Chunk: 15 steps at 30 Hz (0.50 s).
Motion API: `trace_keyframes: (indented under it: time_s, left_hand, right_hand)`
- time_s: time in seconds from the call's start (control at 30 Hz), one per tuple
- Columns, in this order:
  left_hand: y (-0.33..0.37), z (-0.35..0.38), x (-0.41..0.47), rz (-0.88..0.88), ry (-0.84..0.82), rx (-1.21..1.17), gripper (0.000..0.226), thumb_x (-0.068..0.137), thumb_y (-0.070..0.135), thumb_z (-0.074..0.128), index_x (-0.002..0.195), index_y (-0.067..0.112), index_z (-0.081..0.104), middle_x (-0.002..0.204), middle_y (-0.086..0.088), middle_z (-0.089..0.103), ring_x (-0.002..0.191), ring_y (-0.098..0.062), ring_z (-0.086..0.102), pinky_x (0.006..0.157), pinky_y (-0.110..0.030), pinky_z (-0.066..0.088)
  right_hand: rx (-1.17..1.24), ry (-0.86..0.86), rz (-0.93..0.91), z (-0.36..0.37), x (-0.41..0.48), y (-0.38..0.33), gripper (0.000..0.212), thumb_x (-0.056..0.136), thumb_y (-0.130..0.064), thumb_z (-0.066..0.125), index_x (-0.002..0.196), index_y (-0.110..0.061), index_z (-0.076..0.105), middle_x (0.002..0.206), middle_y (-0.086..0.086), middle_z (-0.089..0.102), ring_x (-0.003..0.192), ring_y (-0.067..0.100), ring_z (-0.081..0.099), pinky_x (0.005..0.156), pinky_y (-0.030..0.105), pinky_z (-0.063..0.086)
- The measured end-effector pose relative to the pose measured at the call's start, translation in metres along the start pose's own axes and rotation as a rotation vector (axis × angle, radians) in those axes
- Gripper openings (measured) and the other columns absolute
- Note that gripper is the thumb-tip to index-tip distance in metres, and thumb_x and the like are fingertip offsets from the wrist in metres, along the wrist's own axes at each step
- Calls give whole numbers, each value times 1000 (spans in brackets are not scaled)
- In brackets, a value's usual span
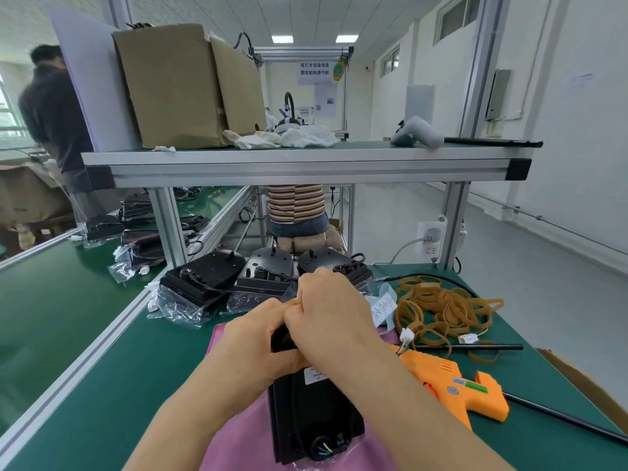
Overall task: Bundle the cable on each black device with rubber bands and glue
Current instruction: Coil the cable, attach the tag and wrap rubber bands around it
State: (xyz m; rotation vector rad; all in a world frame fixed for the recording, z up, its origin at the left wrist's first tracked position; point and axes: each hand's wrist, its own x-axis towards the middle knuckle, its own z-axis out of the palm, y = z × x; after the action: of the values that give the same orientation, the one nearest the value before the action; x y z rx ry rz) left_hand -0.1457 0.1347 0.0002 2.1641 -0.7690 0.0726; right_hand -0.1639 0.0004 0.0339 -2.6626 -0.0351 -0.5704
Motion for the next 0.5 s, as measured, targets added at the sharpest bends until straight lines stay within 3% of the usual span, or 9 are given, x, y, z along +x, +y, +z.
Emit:
trace_keyframes:
  time_s: [0.07, 0.13, 0.23, 0.4, 0.5]
  left_hand:
    - [0, 0, 0, 22, -20, 22, 27, 77, 34, 77, 97, 43, 62, 92, 13, 54, 88, -5, 55, 80, -29, 48]
    - [0, 0, 0, 35, -45, 29, 38, 80, 32, 76, 111, 49, 61, 93, 13, 51, 88, -5, 55, 80, -25, 48]
    - [0, 1, -1, 45, -53, 7, 55, 83, 31, 73, 126, 58, 52, 98, 12, 51, 93, -5, 57, 82, -21, 48]
    - [0, 3, -3, 43, -98, -58, 51, 85, 26, 72, 124, 54, 56, 103, 13, 52, 96, -6, 59, 83, -19, 49]
    - [1, 2, -3, 48, -102, -55, 51, 85, 27, 71, 121, 58, 55, 104, 13, 52, 98, -6, 58, 84, -16, 48]
  right_hand:
    - [-55, 32, -39, -4, 2, 2, 8, 86, -21, 54, 85, -21, 46, 94, -2, 42, 97, 22, 48, 79, 40, 42]
    - [-24, 53, -45, -13, 5, 12, 15, 81, -14, 59, 86, -24, 49, 97, -5, 46, 96, 19, 47, 82, 40, 45]
    - [47, 102, 8, -27, 10, 37, 32, 71, -1, 63, 69, -28, 45, 93, -9, 41, 91, 16, 45, 76, 38, 49]
    - [166, 119, 97, -29, 12, 77, 36, 71, 3, 62, 56, -29, 58, 97, -24, 42, 98, 6, 45, 79, 29, 43]
    - [212, 38, 196, -23, 12, 88, 39, 74, 0, 61, 52, -32, 64, 114, -17, 52, 105, 5, 49, 81, 22, 36]
